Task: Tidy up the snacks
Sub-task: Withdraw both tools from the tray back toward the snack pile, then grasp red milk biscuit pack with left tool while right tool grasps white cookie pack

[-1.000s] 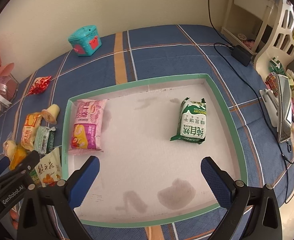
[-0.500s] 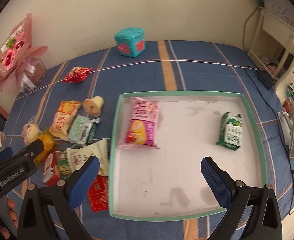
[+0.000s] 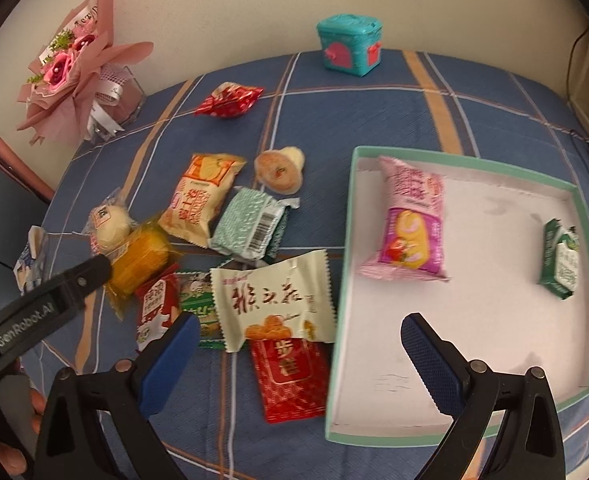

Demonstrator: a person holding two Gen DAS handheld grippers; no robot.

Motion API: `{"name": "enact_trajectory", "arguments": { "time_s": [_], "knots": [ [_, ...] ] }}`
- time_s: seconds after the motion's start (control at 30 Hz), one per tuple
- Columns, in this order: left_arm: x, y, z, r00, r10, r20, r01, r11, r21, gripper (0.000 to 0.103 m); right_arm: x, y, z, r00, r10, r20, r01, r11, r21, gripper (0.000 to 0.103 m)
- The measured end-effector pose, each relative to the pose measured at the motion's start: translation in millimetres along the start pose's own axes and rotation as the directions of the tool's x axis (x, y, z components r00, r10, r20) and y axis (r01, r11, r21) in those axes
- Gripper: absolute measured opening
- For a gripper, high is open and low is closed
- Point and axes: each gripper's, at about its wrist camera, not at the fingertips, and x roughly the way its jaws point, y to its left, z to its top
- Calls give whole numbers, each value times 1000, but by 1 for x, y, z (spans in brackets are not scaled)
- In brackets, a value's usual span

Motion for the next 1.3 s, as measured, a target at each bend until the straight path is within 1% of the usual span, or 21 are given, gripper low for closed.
{"name": "enact_trajectory", "arguments": {
  "time_s": [0.13,0.2,0.23,0.3,0.4,0.47,0.53,0.57,0.6,0.67,0.73,0.93,0.97,1.0,1.03,1.07,1.1,1.23,1.3],
  "knots": [
    [19,-2,-5,998,-17,-58,15,999,-28,102,15,2,3,999,27,-23,-27,1000,4,87],
    [28,-4,-7,997,-19,-79,17,999,-31,101,20,2,4,999,38,-28,-38,999,5,84],
    [31,-4,-8,996,-25,-91,22,999,-37,101,21,1,5,999,42,-30,-42,999,8,83],
    [38,-4,-10,993,-42,-112,35,998,-58,101,25,0,6,998,46,-36,-45,999,15,80],
    [44,-4,-12,991,-49,-126,40,997,-71,101,29,0,8,997,63,-40,-62,998,23,76],
    [45,-4,-12,991,-52,-123,43,996,-75,101,30,2,9,998,51,-33,-50,999,15,75],
    [45,-3,-13,990,-63,-122,53,995,-81,100,29,4,11,998,53,-26,-53,999,4,69],
    [45,-3,-13,990,-69,-122,59,995,-83,100,28,5,11,998,60,-24,-60,998,2,64],
    [44,-2,-12,990,-71,-121,61,994,-86,99,28,6,12,997,67,-24,-67,998,0,64],
    [43,-2,-11,990,-75,-121,65,994,-88,93,27,8,12,998,65,-22,-65,998,-12,63],
    [45,-2,-11,988,-86,-129,74,993,-93,90,30,10,12,998,64,-30,-64,998,-18,63],
    [53,-2,-15,981,-116,-156,97,988,-119,89,41,9,9,996,65,-60,-66,998,-7,63],
    [54,-2,-16,980,-118,-160,99,988,-122,88,43,9,9,995,70,-66,-70,998,-7,63],
    [55,-2,-16,980,-119,-162,100,987,-126,85,44,10,8,995,70,-70,-71,997,-10,63],
    [55,-1,-16,979,-119,-164,97,986,-134,78,45,12,7,995,66,-71,-68,998,-17,63],
    [56,0,-17,979,-121,-166,97,985,-145,72,45,14,6,996,60,-72,-62,998,-29,63],
    [56,2,-17,978,-127,-166,101,983,-156,69,46,16,6,996,53,-71,-55,998,-40,63],
    [56,4,-18,976,-139,-168,111,980,-168,65,49,20,3,997,19,-71,-23,997,-67,63],
    [56,4,-19,976,-141,-168,114,980,-165,59,49,21,2,998,10,-70,-15,997,-75,63]
  ]
}}
